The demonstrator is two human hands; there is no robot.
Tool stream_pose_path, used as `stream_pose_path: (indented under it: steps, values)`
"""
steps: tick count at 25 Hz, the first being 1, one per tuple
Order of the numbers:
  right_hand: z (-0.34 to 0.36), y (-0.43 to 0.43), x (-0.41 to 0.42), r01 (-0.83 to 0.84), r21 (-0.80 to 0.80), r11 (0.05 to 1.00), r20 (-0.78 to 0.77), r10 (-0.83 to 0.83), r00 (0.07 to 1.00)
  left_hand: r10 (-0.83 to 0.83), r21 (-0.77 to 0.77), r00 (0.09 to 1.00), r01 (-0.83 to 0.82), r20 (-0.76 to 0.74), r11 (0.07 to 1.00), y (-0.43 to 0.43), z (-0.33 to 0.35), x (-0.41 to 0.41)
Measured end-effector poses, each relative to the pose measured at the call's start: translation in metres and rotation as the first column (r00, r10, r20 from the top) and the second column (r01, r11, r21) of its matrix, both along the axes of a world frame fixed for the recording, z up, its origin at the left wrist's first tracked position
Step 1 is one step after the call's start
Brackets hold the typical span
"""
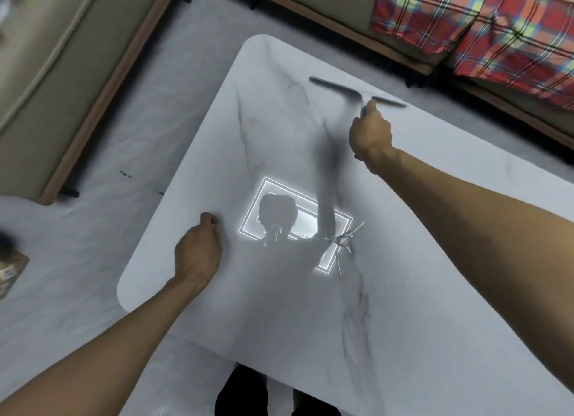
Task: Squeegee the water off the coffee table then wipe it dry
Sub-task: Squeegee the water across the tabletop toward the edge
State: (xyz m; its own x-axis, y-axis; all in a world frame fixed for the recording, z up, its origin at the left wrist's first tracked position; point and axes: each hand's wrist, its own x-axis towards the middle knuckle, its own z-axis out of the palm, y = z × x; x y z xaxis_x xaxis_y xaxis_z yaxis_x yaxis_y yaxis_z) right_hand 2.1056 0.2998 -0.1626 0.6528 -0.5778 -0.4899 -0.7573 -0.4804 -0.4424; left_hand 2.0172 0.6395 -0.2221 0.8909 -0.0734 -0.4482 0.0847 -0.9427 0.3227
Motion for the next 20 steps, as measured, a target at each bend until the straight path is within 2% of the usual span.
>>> stream_pose_path:
  steps: [2,4,9,14,17,20]
  values:
    - [-0.003,0.039,-0.016,-0.205,-0.057,0.977,-0.003,0.206,0.979,-0.027,0.000,0.999,0.027,0.047,1.000,0.005,-0.003,-0.001]
    - [-0.004,0.075,-0.053,-0.437,-0.050,0.898,-0.008,0.437,0.899,0.002,-0.063,1.000,-0.001,0.014,0.998,0.008,-0.006,-0.002]
    - [-0.005,0.083,-0.160,-0.705,-0.038,0.708,-0.022,0.705,0.709,0.096,-0.093,0.983,-0.112,-0.157,0.989,0.007,-0.009,-0.006]
    - [0.002,0.004,-0.239,-0.834,-0.133,0.535,-0.132,0.825,0.550,0.034,-0.088,0.976,-0.054,-0.215,0.995,-0.016,-0.007,-0.037]
    - [0.010,-0.053,-0.277,-0.844,-0.170,0.509,-0.198,0.821,0.535,-0.046,-0.020,0.969,0.043,-0.242,0.999,-0.041,-0.006,-0.070]
    - [0.023,-0.103,-0.308,-0.824,-0.186,0.535,-0.245,0.787,0.566,-0.056,0.017,0.963,0.062,-0.262,0.998,-0.068,-0.002,-0.102]
